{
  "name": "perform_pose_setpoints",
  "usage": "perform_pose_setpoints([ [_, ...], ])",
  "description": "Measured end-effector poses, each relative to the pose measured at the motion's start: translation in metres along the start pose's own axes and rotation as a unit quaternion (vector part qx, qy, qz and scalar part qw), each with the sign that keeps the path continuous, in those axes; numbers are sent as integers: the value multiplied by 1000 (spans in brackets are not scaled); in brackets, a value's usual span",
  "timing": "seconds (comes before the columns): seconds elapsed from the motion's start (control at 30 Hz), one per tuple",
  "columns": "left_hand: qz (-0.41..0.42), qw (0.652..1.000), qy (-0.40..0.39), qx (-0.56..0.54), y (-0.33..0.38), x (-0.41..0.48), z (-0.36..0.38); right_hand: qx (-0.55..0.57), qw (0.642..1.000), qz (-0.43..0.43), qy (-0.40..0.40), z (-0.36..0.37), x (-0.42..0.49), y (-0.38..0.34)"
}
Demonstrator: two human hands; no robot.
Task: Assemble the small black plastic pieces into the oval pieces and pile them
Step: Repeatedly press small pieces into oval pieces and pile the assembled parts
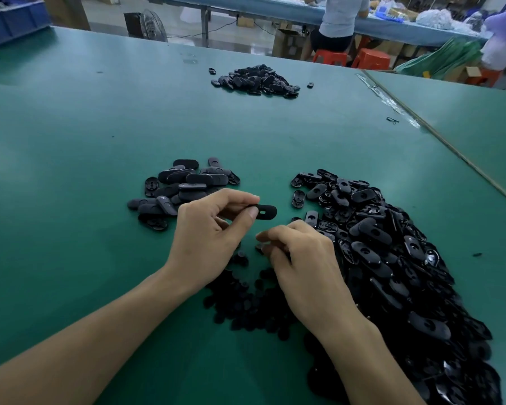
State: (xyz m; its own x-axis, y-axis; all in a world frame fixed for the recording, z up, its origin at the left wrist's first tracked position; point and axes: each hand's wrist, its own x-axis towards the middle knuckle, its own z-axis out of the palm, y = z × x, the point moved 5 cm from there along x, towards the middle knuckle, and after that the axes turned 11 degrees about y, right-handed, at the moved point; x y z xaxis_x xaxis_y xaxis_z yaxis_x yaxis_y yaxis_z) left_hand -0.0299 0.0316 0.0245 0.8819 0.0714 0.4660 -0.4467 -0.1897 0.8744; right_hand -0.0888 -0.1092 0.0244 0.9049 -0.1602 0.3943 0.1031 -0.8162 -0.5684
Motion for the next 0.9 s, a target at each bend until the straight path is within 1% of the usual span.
perform_pose_setpoints([
  [0.1,3,1000,-1,5,0,0,0,26,999,6,25,-3,1,-1],
  [0.3,-2,1000,-3,10,-1,0,1,26,998,8,60,-10,1,0],
  [0.47,-1,1000,-5,16,0,0,1,32,998,18,50,-10,0,2],
  [0.6,0,1000,-7,16,-1,-1,0,39,997,18,57,-10,1,2],
  [0.9,-8,1000,-10,16,-1,0,1,47,998,28,28,-5,1,5],
])
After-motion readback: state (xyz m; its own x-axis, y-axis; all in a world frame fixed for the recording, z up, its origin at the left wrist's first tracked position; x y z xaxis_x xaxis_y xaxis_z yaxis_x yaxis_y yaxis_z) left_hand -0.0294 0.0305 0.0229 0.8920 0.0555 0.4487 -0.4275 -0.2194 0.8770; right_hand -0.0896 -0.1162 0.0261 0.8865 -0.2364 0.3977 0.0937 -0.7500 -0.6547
